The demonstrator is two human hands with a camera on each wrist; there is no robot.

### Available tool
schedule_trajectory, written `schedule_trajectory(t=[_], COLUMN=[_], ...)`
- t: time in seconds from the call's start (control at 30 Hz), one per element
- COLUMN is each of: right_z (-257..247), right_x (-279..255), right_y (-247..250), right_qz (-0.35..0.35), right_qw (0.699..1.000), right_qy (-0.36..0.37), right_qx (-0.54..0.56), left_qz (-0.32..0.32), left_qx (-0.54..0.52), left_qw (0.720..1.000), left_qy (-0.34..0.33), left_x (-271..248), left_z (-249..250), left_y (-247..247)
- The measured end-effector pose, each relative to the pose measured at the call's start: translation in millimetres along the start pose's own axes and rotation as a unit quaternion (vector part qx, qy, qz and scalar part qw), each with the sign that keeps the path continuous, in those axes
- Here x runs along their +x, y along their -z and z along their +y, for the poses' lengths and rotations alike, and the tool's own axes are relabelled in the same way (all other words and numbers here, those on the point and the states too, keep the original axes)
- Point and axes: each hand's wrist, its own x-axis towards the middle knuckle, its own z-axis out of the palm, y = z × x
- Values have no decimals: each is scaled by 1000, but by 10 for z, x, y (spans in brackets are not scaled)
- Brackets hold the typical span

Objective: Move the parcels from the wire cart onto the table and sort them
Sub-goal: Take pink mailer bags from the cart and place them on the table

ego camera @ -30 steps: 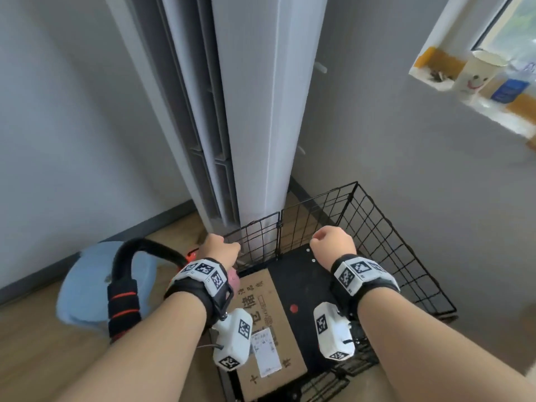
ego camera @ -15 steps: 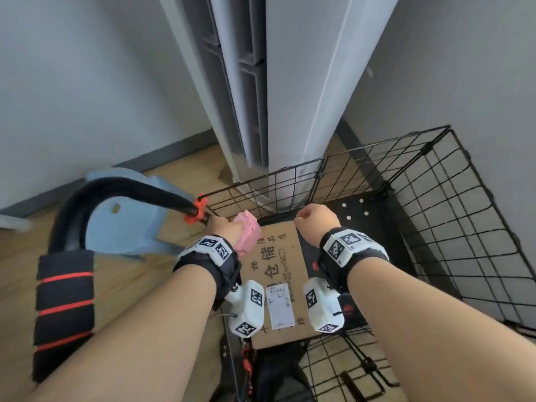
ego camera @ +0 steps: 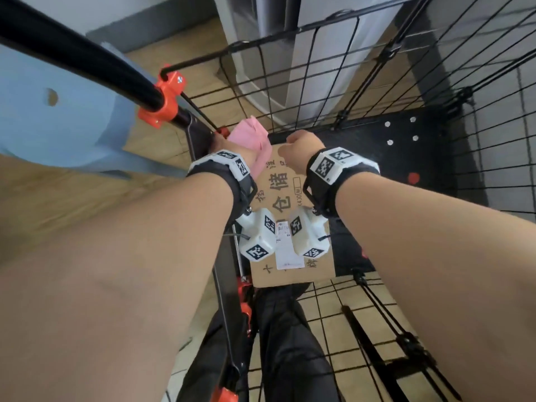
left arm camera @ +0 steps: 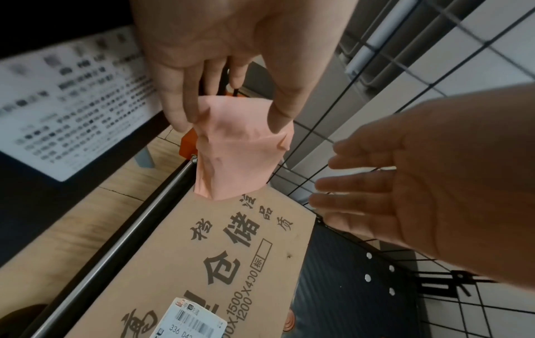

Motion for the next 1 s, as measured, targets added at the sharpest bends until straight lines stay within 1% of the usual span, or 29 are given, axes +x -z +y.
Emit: schedule_trajectory(t=[0.07,0.1,0.17,0.2,0.23,0.27,0.3,0.37,0.5,0.6,0.7,0.73,0.83,0.9,1.0], right_z=[8,13,10,-1,-14,-20,-23,5,168,316,478,531,678,750,784], right_x=[81,109,138,155,166,177,180,191,228,226,189,163,15,-170,-510], right_y=[-52,-75,-106,-114,-121,-127,-124,-120,-119,-99,-14,37,248,417,703], right_qz=[-7,-11,-24,-33,-43,-53,-63,-76,-72,-54,-33,-21,17,39,72], right_qw=[1000,1000,999,999,999,999,998,997,995,989,984,982,980,978,969], right_qy=[-1,0,2,2,4,10,14,15,14,-8,-33,-43,-59,-65,-61], right_qx=[18,23,26,19,9,1,-7,-1,65,138,175,180,190,197,227], left_qz=[16,17,-5,-17,-29,-34,-33,-19,21,48,62,58,21,-1,-22], left_qx=[-4,-6,-16,-1,3,10,22,42,21,36,49,54,64,64,66], left_qw=[999,998,999,999,998,997,998,999,999,998,997,997,997,997,992], left_qy=[42,52,50,44,54,61,53,27,46,33,0,-13,-35,-53,-103], left_x=[136,183,259,270,234,231,233,200,199,200,85,25,-195,-387,-725], left_z=[-21,-22,-48,-82,-80,-114,-140,-143,-78,-44,-20,-6,51,127,313], left_y=[-56,-74,-126,-149,-161,-207,-264,-352,-441,-453,-427,-418,-364,-300,-160])
